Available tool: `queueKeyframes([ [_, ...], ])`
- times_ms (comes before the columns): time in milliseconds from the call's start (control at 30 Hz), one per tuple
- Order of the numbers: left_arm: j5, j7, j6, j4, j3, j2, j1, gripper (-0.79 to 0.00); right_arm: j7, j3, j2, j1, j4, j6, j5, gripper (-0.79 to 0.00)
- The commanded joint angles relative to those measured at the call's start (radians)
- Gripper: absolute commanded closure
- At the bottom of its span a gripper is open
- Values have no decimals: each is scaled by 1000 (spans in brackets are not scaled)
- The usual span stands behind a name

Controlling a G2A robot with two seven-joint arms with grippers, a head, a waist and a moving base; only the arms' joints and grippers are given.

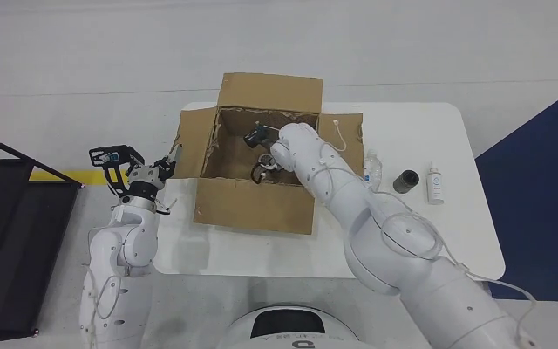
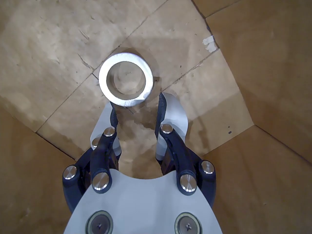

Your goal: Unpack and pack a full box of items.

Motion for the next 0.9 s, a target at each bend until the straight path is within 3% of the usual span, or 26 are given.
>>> queueKeyframes([
  [0,0,0,0,0,0,0,0,-785,-7,10,4,10,11,-27,15,-336],
  [233,0,0,0,0,0,0,0,-785,-222,39,23,10,7,-39,34,-308],
  [633,0,0,0,0,0,0,0,-785,-271,49,33,-9,-31,-29,13,-314],
  [700,0,0,0,0,0,0,0,-785,-247,58,36,-6,-33,-99,30,-314],
  [867,0,0,0,0,0,0,0,-785,-154,99,56,24,-22,-420,119,-357],
])
